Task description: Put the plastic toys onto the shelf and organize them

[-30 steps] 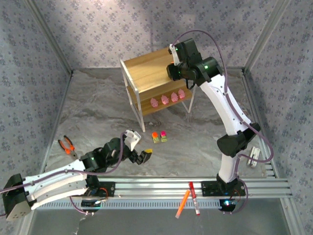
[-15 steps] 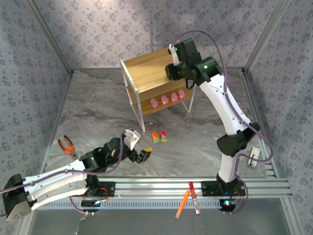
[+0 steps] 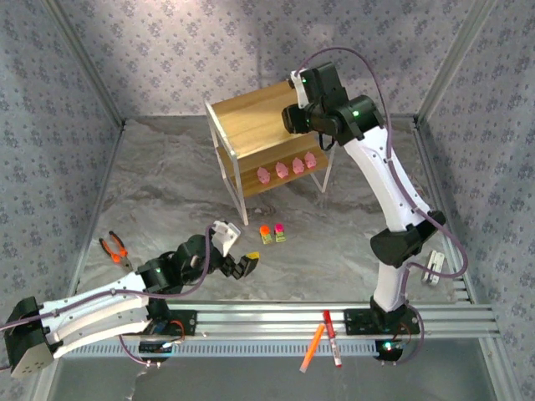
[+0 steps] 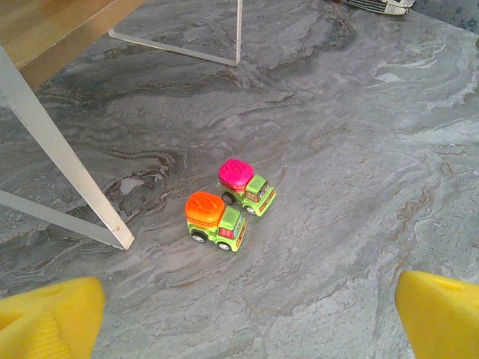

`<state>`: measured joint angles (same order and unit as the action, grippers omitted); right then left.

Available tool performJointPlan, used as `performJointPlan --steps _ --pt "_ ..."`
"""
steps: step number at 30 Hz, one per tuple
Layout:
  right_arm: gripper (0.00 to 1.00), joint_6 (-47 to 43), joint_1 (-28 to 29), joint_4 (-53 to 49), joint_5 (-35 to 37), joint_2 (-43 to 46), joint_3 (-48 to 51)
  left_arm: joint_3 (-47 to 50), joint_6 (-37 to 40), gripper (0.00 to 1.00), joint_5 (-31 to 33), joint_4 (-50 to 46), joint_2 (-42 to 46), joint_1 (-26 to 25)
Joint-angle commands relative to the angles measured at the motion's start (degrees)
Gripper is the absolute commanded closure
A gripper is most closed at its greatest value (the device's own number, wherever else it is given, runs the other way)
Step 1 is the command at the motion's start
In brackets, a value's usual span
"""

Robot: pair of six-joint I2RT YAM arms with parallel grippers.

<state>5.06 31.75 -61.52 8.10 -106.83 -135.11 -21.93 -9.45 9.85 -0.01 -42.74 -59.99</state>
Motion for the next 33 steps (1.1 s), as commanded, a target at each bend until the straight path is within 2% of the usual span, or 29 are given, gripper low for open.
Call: performJointPlan --steps 1,12,33 --pt "0.52 -0.8 0.1 -1.2 0.0 -0.4 -2.5 0.2 0.2 0.01 0.2 0.0 0.8 0.3" --pt "0.45 -1.0 0.5 -1.3 1.2 1.1 -3.4 0.1 0.3 0.01 -0.5 0.3 0.2 0.3" --pt "0.43 -1.8 5.0 -1.7 6.9 7.2 -1.5 -0.7 0.4 0.01 -3.0 1.2 -3.2 0.3"
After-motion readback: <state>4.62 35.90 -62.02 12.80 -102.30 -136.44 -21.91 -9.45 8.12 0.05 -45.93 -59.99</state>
